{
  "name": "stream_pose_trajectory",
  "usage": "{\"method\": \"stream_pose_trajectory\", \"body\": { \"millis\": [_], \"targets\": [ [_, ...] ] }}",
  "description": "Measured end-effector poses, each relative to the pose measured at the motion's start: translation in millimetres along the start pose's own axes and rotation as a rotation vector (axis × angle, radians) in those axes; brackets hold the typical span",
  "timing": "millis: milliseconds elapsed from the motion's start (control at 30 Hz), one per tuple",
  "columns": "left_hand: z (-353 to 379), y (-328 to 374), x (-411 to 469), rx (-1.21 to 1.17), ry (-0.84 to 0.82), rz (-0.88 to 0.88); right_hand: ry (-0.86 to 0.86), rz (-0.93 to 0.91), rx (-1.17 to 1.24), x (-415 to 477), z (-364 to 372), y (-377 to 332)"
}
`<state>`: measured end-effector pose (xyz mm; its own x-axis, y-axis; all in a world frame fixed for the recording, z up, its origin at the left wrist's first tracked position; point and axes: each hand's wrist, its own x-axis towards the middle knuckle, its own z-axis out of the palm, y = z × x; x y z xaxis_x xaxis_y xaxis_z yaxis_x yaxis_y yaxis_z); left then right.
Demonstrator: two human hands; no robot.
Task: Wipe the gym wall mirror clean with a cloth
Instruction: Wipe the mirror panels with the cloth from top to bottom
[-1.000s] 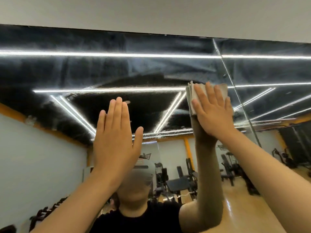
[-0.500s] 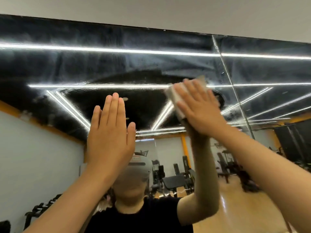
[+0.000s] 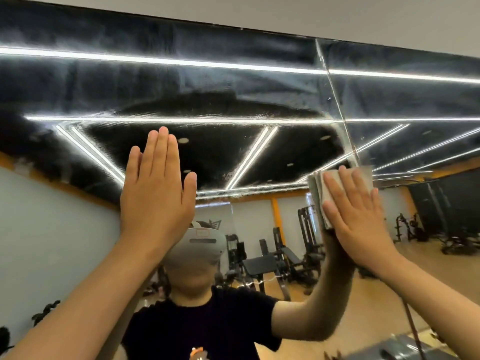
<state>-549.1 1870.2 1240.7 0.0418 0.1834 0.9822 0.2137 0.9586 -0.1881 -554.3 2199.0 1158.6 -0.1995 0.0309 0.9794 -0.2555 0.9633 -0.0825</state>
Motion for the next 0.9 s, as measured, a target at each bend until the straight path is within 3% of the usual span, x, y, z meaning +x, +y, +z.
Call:
{"method": "stream_pose_trajectory", "body": {
  "millis": [167,333,500,900],
  "targets": [
    [-4.4,3.3,0.0,0.002,-0.022,-0.013,-0.005,-0.016,0.077,-67.3,10.3,2.7],
    [-4.7,2.9,2.2,0.017,-0.043,-0.007,-0.09,0.006,-0.102,-63.0,6.6,17.0],
    [-2.7,3.0,2.7,0.028,-0.019,-0.01,-0.037,-0.016,0.017,-1.7,4.5,12.9],
    [-15.0,-11.9,29.7,0.111,0.103,0.036,0.003,0.11,-0.018,216.5,-39.0,-19.3]
  ]
}}
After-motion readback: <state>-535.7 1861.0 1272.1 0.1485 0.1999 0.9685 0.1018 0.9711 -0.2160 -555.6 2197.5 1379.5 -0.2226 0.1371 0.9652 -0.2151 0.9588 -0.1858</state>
